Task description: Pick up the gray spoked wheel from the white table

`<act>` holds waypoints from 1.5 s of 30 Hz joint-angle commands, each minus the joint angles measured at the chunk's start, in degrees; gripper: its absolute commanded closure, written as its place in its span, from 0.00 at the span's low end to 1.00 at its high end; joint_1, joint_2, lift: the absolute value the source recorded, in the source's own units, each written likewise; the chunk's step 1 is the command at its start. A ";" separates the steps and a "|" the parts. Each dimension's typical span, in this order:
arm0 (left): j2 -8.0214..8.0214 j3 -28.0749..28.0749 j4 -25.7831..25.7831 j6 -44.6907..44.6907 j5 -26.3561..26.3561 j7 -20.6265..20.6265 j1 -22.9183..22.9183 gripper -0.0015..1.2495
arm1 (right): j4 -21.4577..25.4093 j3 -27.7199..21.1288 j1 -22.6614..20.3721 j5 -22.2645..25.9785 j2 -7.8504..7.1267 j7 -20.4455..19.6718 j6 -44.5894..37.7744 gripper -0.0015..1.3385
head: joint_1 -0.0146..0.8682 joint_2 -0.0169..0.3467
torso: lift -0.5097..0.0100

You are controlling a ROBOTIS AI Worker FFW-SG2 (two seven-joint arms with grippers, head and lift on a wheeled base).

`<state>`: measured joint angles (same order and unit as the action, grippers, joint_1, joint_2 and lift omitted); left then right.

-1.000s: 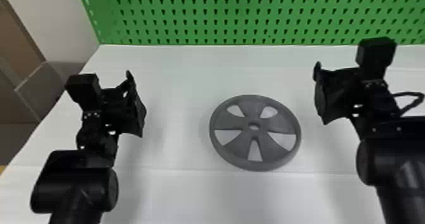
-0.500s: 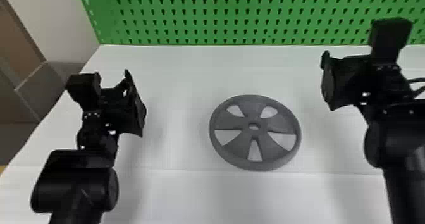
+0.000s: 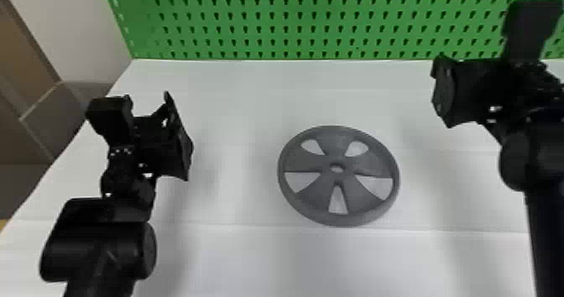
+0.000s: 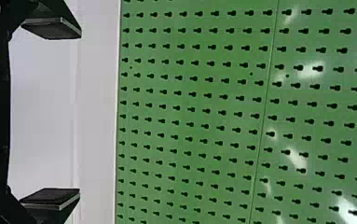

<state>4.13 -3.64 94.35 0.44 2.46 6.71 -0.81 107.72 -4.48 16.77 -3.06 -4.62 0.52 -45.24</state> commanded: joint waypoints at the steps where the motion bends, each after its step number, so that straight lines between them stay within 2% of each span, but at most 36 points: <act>1: 0.00 -0.05 0.05 0.00 0.00 -0.03 -0.07 0.39 | -0.23 2.29 5.21 2.09 -2.94 0.01 -11.27 0.08 | 0.90 0.28 | 0.80; 8: 0.00 0.12 0.14 0.00 -0.17 -0.03 0.02 0.38 | -3.92 2.55 11.45 10.27 -5.93 0.01 -22.17 0.08 | 0.90 0.28 | 0.80; 13: 0.00 0.39 0.23 0.00 -0.53 -0.03 -0.07 0.38 | -11.04 4.75 17.33 16.07 -8.83 0.01 -27.62 0.08 | 0.90 0.28 | 0.80; 17: 0.00 0.65 0.23 -0.35 -0.96 -0.03 -0.24 0.38 | -14.99 7.03 20.94 18.18 -10.50 0.01 -30.87 0.08 | 0.90 0.28 | 0.80; 27: 0.53 1.53 0.23 -1.32 -1.93 -0.03 -0.51 0.38 | -23.25 9.40 27.79 19.58 -12.96 0.01 -41.33 0.08 | 0.90 0.28 | 0.80; 30: 1.06 1.97 0.31 -1.67 -1.93 -0.03 -0.68 0.38 | -26.86 9.49 29.11 22.13 -13.93 0.01 -43.35 0.08 | 0.90 0.28 | 0.80; 38: 2.29 3.64 0.31 -2.73 -1.93 -0.03 -1.30 0.38 | -35.38 11.60 31.75 29.25 -16.30 0.01 -44.84 0.08 | 0.90 0.28 | 0.80; 45: 3.08 4.69 0.40 -3.25 -2.02 0.06 -1.91 0.38 | -39.69 16.96 34.91 29.87 -17.00 0.01 -44.84 0.08 | 0.90 0.28 | 0.80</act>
<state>6.75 0.43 94.66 -2.46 0.53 6.72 -2.33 70.30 9.15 49.86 26.76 -21.32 0.53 -89.99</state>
